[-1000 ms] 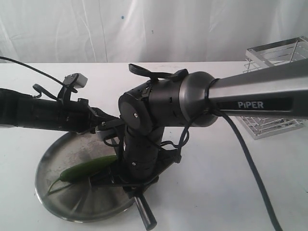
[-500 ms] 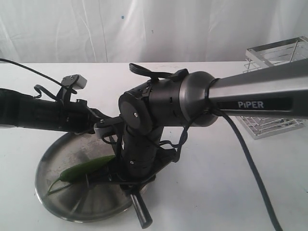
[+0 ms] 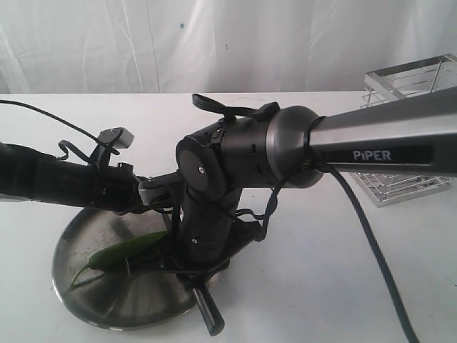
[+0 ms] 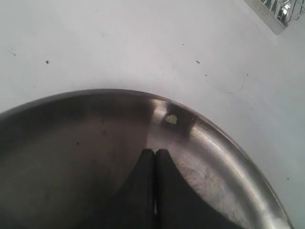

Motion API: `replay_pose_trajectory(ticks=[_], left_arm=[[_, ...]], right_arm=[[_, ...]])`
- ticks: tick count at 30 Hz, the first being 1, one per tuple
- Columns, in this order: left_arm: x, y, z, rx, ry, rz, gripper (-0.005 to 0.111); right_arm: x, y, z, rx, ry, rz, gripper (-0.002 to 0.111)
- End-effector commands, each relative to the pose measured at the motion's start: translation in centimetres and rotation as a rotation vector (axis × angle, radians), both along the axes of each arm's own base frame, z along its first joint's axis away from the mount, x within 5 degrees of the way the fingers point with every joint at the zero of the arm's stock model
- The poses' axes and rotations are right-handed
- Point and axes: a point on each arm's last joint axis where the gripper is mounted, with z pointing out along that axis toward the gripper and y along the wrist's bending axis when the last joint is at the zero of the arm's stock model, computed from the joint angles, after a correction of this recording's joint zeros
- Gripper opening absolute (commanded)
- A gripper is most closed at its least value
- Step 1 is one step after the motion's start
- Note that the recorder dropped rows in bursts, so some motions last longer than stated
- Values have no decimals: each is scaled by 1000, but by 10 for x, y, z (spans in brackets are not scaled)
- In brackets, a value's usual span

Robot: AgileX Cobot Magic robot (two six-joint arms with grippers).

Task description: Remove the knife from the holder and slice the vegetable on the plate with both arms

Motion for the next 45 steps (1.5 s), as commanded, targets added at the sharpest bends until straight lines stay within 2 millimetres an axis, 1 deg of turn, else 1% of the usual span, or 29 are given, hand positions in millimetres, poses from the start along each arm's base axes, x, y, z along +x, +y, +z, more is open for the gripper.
replay_pose_trajectory(ticks=[1,8,14,20,24,29,31,33,35,36,38,42,45], left_arm=[[-4,0,-1,8,-3,-36,0],[-6,0,-3,10,7,-38,0],[-11,5,-17,45,59,25,0],[-12,6,-34,57,119,32,0],[-13,6,-40,59,136,31,0],[-13,6,-40,57,136,35,0],[-10,5,-37,28,131,49,0],[-5,1,-27,-46,108,50,0],[-3,-3,-13,-106,58,6,0],[-2,-5,-7,-126,32,-20,0],[-5,-7,0,-136,13,-61,0],[-9,-6,-5,-91,46,-101,0],[-14,-3,-16,-36,90,-69,0]], right_arm=[[-1,1,6,17,-12,-2,0],[-1,1,6,17,-11,-7,0],[-1,1,6,20,-14,-10,0],[0,1,6,22,-15,-10,0],[0,2,6,25,-18,-10,0],[0,2,6,27,-20,-11,0],[0,2,6,27,-20,-11,0],[0,2,6,31,-24,-11,0],[1,3,6,36,-28,-12,0],[1,3,6,36,-28,-12,0],[1,3,6,37,-29,-12,0],[1,3,6,37,-29,-12,0],[1,3,6,37,-29,-12,0]])
